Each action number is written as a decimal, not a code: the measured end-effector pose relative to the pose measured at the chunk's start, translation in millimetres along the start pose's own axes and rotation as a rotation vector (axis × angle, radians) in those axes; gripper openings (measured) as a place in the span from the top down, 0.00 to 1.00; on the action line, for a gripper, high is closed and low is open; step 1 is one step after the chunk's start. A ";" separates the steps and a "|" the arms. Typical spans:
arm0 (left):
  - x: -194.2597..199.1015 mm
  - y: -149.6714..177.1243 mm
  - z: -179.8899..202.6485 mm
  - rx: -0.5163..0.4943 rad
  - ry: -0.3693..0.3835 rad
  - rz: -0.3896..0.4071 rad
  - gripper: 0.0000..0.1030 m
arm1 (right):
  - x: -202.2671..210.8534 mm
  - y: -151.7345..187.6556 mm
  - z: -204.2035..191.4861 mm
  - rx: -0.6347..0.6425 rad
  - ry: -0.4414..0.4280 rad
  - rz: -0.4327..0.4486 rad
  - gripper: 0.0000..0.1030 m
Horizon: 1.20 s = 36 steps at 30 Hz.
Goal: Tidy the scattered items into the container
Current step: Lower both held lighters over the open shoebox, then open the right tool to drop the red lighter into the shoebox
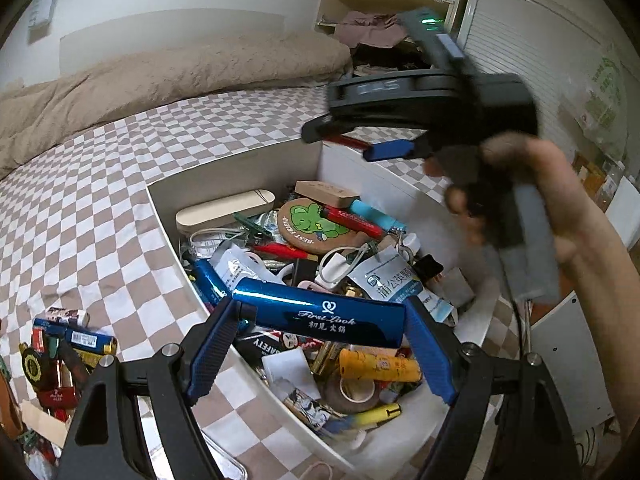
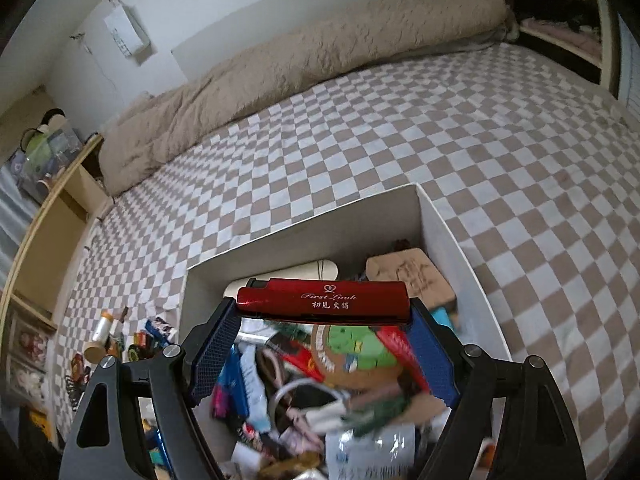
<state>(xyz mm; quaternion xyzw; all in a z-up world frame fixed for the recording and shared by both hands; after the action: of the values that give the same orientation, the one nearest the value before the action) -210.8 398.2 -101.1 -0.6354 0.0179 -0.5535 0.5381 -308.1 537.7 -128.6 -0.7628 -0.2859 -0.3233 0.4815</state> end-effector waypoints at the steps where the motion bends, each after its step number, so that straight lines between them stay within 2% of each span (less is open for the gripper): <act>1: 0.5 -0.7 -1.2 -0.007 -0.002 0.003 0.20 | -7.2 -2.3 0.2 0.012 0.007 -0.016 0.20; 7: -4.2 -5.2 -6.4 -0.027 0.003 0.011 0.20 | -51.0 -8.9 3.2 0.124 0.121 -0.113 0.20; 19: -23.7 -9.9 -13.3 0.002 0.040 -0.008 0.20 | -80.2 -12.9 8.7 0.147 0.144 -0.187 0.20; 24: -27.4 -10.3 -11.3 -0.002 0.042 -0.010 0.20 | -82.3 -9.0 19.6 0.228 0.211 -0.238 0.20; 28: -28.0 -11.7 -11.5 0.004 0.043 -0.012 0.20 | -77.1 -8.4 27.0 0.218 0.204 -0.243 0.19; 30: -28.0 -11.7 -11.5 0.003 0.044 -0.014 0.20 | -71.1 -10.1 27.8 0.206 0.198 -0.213 0.18; 33: -29.0 -12.0 -12.6 0.000 0.036 -0.021 0.20 | -57.6 -8.2 23.7 0.167 0.130 -0.173 0.04; 36: -30.5 -13.0 -14.2 0.001 0.029 -0.030 0.20 | -41.3 -7.7 20.3 0.140 0.083 -0.127 0.03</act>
<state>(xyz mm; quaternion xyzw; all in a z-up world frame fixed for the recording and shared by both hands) -240.3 413.1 -115.6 -0.6274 0.0160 -0.5706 0.5297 -335.3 554.0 -162.8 -0.6937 -0.3354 -0.3638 0.5234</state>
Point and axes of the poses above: each gripper's, at about its wrist camera, not at the fingertips, and x roughly against the way its jaws point, z to its right, y to its underside, the point moved 8 cm from there along -x, roughly the way its jaws point
